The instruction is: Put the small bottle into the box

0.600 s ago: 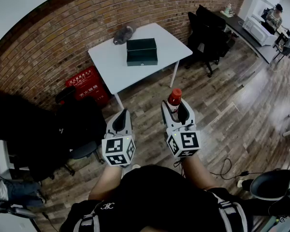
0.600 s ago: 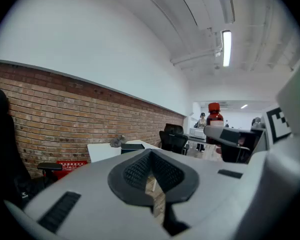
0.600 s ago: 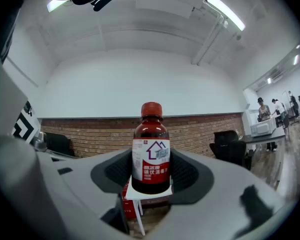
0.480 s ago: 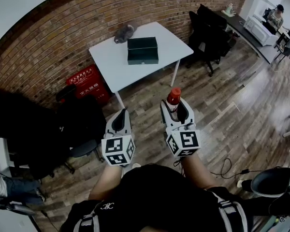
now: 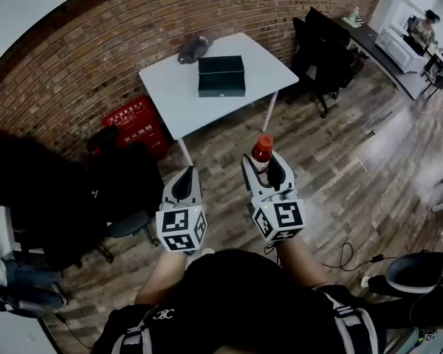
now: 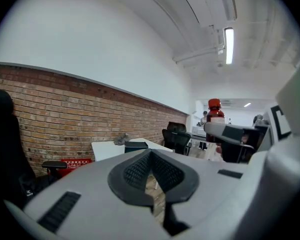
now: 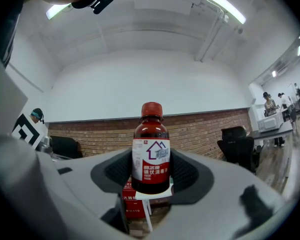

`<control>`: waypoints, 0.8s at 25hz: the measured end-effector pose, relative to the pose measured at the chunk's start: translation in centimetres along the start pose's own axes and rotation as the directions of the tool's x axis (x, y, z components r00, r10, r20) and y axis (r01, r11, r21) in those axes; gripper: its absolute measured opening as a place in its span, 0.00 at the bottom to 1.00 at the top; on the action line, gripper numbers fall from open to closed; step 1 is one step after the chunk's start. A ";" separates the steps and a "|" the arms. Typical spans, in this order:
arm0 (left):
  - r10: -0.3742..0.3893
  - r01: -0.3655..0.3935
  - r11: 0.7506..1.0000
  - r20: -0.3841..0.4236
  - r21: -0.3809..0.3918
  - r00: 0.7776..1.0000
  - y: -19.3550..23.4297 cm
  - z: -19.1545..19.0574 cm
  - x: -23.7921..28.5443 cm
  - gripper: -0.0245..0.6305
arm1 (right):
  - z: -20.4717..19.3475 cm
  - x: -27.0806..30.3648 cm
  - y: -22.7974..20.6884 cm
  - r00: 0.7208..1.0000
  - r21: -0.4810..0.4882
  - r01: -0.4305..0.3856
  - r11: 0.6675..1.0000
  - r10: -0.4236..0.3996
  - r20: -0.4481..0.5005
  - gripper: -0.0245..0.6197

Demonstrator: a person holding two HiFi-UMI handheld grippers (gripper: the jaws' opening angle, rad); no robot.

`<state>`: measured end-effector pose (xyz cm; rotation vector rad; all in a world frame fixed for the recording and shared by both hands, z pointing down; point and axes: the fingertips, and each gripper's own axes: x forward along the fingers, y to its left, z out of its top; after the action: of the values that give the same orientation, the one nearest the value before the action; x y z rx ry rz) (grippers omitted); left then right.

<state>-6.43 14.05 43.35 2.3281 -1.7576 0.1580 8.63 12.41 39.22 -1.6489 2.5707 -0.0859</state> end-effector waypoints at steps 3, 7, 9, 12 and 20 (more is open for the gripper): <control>-0.006 0.006 1.000 0.001 0.002 1.000 0.3 -0.1 -0.2 0.05 | -0.1 0.2 0.4 1.000 0.021 -0.004 1.000 0.004 -0.002 0.39; -0.024 0.024 1.000 0.006 0.008 1.000 1.4 0.1 -0.4 0.05 | 0.0 0.8 1.5 1.000 0.018 0.004 1.000 -0.004 0.003 0.39; -0.034 0.034 0.999 0.011 0.010 0.999 2.3 0.3 -0.6 0.05 | -0.1 1.4 2.3 1.000 0.017 0.012 1.000 -0.012 0.001 0.39; -0.051 0.051 0.999 0.016 0.010 0.999 3.8 0.4 -0.8 0.05 | -0.3 2.2 3.7 1.000 0.011 0.023 1.000 -0.023 -0.005 0.39; -0.093 0.093 0.996 0.008 0.002 0.996 7.7 -0.1 -1.2 0.05 | -1.0 3.8 6.9 0.999 0.011 0.042 0.999 -0.042 -0.010 0.39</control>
<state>-14.14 13.19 44.03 2.4096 -1.6490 0.1350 0.75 11.86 39.42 -1.7028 2.5382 -0.1109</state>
